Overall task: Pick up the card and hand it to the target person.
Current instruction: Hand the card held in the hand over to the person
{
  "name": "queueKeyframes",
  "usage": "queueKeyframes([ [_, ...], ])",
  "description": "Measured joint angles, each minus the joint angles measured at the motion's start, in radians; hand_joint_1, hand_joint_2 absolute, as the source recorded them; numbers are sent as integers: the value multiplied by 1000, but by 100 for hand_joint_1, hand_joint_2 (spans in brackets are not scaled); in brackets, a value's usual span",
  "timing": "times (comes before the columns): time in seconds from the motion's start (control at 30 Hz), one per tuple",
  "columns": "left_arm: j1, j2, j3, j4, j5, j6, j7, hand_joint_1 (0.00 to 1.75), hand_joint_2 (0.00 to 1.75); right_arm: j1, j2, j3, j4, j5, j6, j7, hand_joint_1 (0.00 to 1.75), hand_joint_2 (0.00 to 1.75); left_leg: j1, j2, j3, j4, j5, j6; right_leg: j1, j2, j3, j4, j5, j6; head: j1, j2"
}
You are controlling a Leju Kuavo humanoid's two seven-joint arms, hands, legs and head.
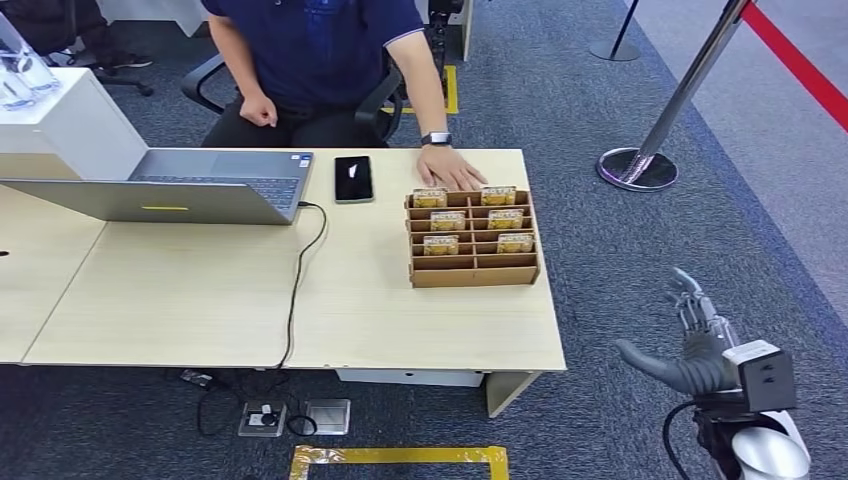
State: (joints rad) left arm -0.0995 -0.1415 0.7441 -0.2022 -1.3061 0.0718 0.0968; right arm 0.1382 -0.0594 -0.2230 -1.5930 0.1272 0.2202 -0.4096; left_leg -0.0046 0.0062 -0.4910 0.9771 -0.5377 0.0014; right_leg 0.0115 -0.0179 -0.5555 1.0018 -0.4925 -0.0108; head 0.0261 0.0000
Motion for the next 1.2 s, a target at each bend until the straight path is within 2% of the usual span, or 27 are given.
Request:
queueKeyframes([
  [0.07, 2, 0, 0, 0, -3, -2, 2, 0, 0, 26, -1, -29, 25, 77, 56, -14, 0, 0, 0, 0, 0, 0, 0, 0, 0, 0, 0, 0, 0, 0, 0, 0],
  [0.17, 4, 1, 0, 0, -12, -3, 12, 0, 0, 34, -9, -59, 113, 134, 157, -42, 0, 0, 0, 0, 0, 0, 0, 0, 0, 0, 0, 0, 0, 0, -1, 0],
  [0.23, 6, 2, 0, 0, -22, -3, 19, 0, 0, 14, -17, -86, 228, 142, 217, -61, 0, 0, 0, 0, 0, 0, 0, 0, 0, 0, 1, 0, 0, 0, -1, 0],
  [0.4, 9, 10, -1, 0, -37, -1, 32, 0, 0, -96, -57, -178, 651, 152, 261, -142, 0, 0, 0, 1, 1, 0, 0, 0, 0, 1, 1, 0, 0, 0, 0, 0],
  [0.47, 7, 14, -1, 0, -37, 0, 32, 0, 0, -136, -75, -209, 816, 155, 260, -136, 0, 0, 0, 1, 2, 0, 0, 0, 0, 0, 1, 0, 0, 0, 1, 0],
  [0.57, 4, 18, -1, 0, -40, -1, 31, 0, 0, -174, -90, -251, 1001, 131, 260, -75, 0, 0, 0, 1, 1, 0, 0, 0, 0, 0, 0, 0, 0, 0, 1, 0],
  [0.7, -7, 19, -2, 0, -50, -6, 30, 0, 0, -197, -92, -319, 1169, 74, 231, 62, 0, 0, 0, 1, 1, 0, 0, 0, 0, 0, 0, 0, 0, 0, 0, 0],
  [0.83, -15, 19, -3, 0, -54, -9, 33, 0, 0, -199, -80, -374, 1264, 45, 181, 168, 0, 0, 0, 1, 1, -1, 0, 0, 0, 1, 0, 0, 0, 0, -1, 0],
  [1.07, -15, 19, -4, 0, -61, -7, 34, 0, 0, -206, -42, -416, 1336, 66, 69, 298, 0, 0, 0, 1, 1, -1, 0, 0, 0, 1, 1, 0, 0, 0, 0, 0],
  [1.2, -15, 19, -9, 0, -68, -4, 33, 0, 175, -208, -16, -412, 1356, 129, -28, 374, 0, 0, 0, 1, 1, -1, 0, 0, 0, 1, 1, 0, 0, 0, 0, 0],
])
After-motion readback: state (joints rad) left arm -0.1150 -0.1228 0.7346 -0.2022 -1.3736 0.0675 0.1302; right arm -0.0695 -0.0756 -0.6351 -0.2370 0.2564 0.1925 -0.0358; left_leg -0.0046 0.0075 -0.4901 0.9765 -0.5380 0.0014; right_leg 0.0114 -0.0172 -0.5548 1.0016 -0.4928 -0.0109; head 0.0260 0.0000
